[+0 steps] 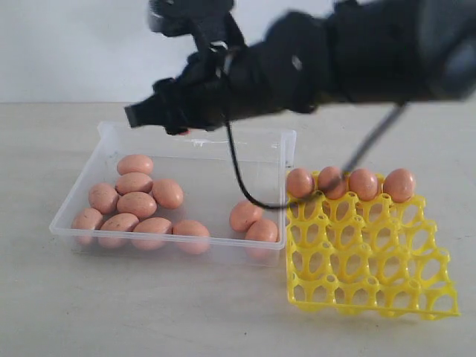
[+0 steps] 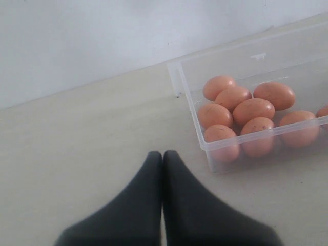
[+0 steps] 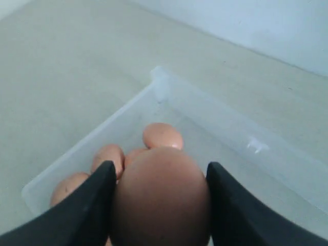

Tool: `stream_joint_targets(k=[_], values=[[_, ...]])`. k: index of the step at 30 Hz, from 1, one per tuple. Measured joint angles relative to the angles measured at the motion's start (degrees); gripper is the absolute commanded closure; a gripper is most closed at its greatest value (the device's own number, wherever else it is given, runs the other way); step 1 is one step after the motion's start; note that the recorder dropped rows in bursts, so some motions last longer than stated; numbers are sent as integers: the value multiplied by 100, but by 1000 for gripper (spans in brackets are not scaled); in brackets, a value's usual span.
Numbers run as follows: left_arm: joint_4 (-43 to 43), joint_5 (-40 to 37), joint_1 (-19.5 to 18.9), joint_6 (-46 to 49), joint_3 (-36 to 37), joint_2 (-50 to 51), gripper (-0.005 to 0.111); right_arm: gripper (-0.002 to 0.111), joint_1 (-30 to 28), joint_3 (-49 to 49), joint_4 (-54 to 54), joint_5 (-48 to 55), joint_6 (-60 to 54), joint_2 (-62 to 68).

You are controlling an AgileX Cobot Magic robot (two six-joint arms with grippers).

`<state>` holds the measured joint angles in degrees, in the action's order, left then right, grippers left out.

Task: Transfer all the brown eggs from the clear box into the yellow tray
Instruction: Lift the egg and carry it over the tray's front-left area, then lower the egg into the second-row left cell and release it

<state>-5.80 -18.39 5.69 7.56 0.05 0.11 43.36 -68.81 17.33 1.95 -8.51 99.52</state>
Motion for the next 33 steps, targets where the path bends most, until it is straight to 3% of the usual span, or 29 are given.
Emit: stream_joint_targets(k=[4, 7, 11, 14, 17, 26, 33], values=[[0, 0, 0, 0, 0, 0, 111, 109, -159, 2134, 54, -2058, 437, -1034], [0, 0, 0, 0, 0, 0, 111, 109, -775, 2862, -635, -2540, 1411, -1577], [0, 0, 0, 0, 0, 0, 111, 109, -1936, 3025, -4177, -3010, 4724, -1732], [0, 0, 0, 0, 0, 0, 111, 109, -2874, 2748, -7107, -4676, 7454, -1480], [0, 0, 0, 0, 0, 0, 111, 109, -3496, 2418, -8708, -6220, 8655, -1109], [0, 0, 0, 0, 0, 0, 111, 109, -3780, 2322, -9713, -6469, 9227, -956], [0, 0, 0, 0, 0, 0, 111, 109, -3780, 2322, -10632, -5746, 9125, -956]])
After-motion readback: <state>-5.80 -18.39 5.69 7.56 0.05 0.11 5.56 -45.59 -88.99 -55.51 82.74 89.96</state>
